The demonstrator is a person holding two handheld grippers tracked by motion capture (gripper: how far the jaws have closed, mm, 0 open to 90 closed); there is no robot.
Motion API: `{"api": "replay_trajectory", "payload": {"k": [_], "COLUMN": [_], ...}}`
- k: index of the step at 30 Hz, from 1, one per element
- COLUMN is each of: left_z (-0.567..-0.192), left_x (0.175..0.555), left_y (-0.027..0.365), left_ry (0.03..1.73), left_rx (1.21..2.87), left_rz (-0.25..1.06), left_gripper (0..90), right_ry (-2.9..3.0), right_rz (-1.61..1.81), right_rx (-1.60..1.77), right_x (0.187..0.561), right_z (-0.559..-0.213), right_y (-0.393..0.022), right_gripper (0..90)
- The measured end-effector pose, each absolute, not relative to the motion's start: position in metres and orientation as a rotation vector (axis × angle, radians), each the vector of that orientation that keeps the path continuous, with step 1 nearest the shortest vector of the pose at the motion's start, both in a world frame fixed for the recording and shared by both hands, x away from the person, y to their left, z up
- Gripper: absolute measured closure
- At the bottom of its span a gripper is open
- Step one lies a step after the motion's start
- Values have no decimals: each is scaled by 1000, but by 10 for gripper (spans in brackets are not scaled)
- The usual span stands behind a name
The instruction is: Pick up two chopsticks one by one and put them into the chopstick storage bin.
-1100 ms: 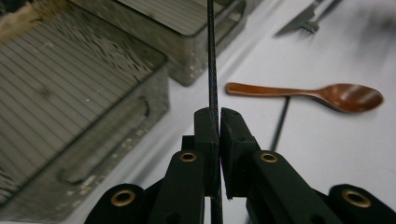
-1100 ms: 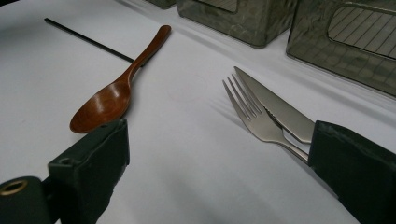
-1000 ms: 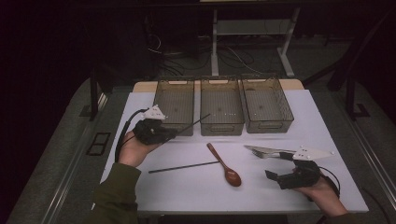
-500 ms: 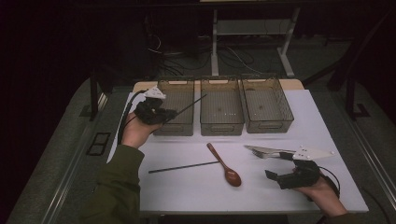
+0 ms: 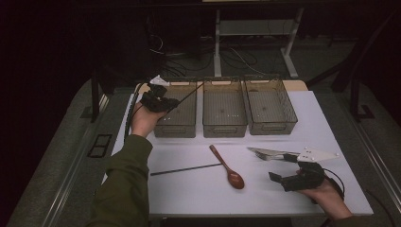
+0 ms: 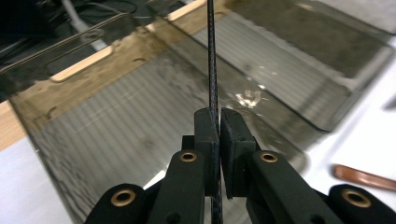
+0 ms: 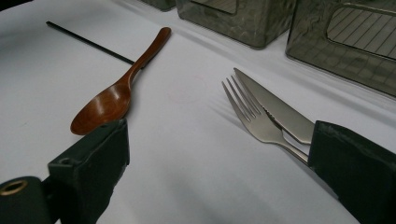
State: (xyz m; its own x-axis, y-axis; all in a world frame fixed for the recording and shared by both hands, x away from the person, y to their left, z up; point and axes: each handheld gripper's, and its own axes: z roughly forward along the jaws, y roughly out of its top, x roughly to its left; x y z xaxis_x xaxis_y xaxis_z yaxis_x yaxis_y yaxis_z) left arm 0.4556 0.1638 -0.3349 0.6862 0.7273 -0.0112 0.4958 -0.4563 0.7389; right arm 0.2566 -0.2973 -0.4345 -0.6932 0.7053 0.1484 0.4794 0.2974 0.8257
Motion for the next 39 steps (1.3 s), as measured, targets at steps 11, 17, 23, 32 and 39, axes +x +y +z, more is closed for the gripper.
{"api": "replay_trajectory", "payload": {"k": [11,17,23,32,39], "left_z": [-349,-359,-369,-363,-352], "left_x": [486,494,499,495,481], "left_y": [177,177,174,167,163], "left_ry": [1100,1171,1209,1127,1035], "left_rx": [2072,2042,2045,2058,2092], "left_rz": [399,371,348,382,361], "left_gripper": [854,854,843,577,420], "right_ry": [2318,2323,2325,2328,2326], "right_rz": [1349,1348,1347,1347,1345], "right_rx": [1092,1090,1087,1082,1087], "right_x": [257,257,257,256,256], "right_z": [-434,-434,-434,-434,-434], "right_y": [-300,-301,-301,-301,-301], "right_gripper": [48,48,48,48,48]}}
